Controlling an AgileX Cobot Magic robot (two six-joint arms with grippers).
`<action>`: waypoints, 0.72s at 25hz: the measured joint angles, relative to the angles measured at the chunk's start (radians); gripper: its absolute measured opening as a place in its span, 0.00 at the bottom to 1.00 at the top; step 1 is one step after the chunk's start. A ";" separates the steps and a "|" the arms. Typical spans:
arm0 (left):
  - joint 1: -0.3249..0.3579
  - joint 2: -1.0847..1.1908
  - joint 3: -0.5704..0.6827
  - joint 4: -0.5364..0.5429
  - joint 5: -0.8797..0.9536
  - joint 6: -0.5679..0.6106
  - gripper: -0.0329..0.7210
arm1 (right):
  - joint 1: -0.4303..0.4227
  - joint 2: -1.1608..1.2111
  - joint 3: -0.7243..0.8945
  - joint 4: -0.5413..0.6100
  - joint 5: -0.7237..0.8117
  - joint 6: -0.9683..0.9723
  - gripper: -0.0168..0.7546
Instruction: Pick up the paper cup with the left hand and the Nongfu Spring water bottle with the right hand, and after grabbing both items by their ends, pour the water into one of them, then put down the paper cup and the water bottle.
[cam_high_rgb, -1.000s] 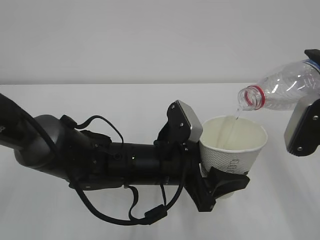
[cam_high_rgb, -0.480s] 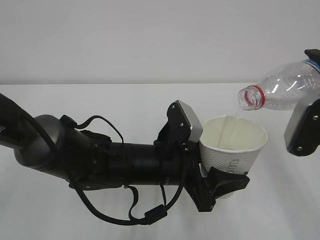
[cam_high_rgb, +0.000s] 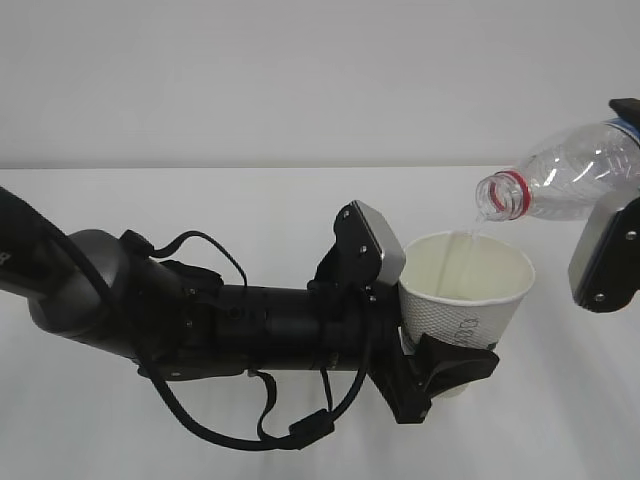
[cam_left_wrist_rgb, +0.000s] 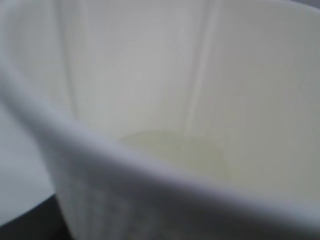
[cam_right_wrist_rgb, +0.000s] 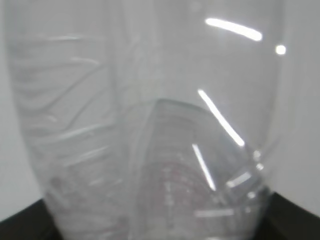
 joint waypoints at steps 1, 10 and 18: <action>0.000 0.000 0.000 0.000 0.000 0.000 0.70 | 0.000 0.000 0.000 0.000 -0.002 0.000 0.66; 0.000 0.000 0.000 0.000 0.000 0.000 0.70 | 0.000 0.000 0.000 0.000 -0.002 0.000 0.66; 0.000 0.000 0.000 0.000 0.000 0.000 0.70 | 0.000 0.000 0.000 0.000 -0.002 -0.004 0.66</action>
